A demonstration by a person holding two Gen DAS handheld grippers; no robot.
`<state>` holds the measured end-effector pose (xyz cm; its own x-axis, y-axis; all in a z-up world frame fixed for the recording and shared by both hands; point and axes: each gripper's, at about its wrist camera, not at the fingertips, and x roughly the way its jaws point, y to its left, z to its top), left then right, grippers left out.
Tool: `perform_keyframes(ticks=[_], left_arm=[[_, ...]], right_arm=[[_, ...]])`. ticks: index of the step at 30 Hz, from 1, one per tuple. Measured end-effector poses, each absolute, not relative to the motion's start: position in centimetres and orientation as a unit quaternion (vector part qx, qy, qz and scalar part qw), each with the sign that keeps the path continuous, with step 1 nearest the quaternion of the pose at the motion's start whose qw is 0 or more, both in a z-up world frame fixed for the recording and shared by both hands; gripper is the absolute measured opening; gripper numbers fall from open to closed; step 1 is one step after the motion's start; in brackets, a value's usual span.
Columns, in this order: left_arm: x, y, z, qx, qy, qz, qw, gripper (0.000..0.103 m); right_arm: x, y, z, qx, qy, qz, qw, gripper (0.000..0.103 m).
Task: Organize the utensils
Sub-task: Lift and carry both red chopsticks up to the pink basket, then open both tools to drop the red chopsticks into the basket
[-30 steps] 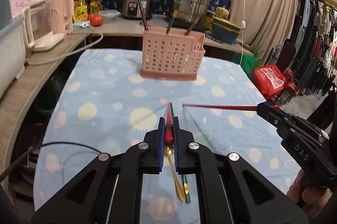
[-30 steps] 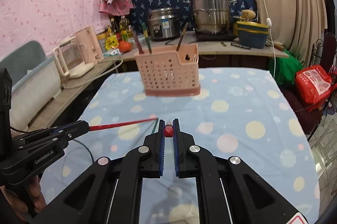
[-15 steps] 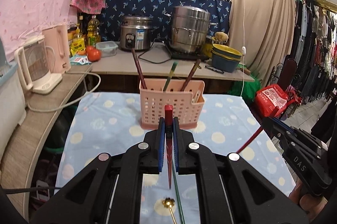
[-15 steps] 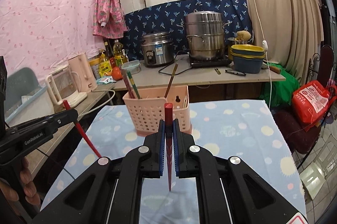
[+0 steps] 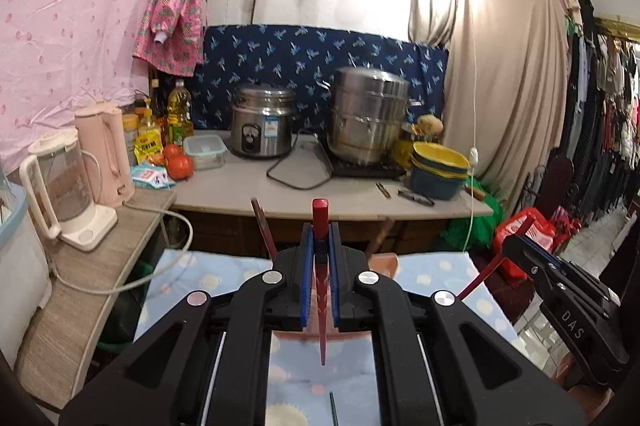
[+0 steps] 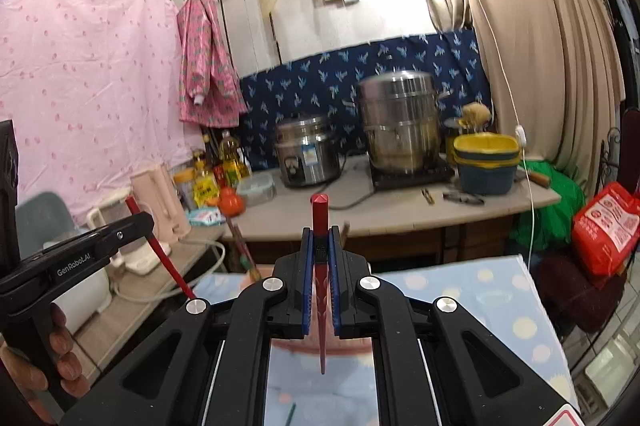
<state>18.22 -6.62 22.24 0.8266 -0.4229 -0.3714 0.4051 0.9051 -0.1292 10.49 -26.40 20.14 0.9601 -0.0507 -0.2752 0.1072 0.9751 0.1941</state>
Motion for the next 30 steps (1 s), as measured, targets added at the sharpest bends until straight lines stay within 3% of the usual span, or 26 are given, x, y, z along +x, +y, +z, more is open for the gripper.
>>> perform_keyframes(ticks=[13, 30], left_arm=[[24.4, -6.4, 26.8, -0.041, 0.146, -0.182, 0.971, 0.007], [29.6, -8.1, 20.4, -0.046, 0.204, -0.188, 0.960, 0.007]], right_arm=[[16.7, -26.3, 23.1, 0.116, 0.073, -0.028, 0.990, 0.007], [22.4, -27.2, 16.5, 0.154, 0.147, -0.018, 0.977, 0.008]])
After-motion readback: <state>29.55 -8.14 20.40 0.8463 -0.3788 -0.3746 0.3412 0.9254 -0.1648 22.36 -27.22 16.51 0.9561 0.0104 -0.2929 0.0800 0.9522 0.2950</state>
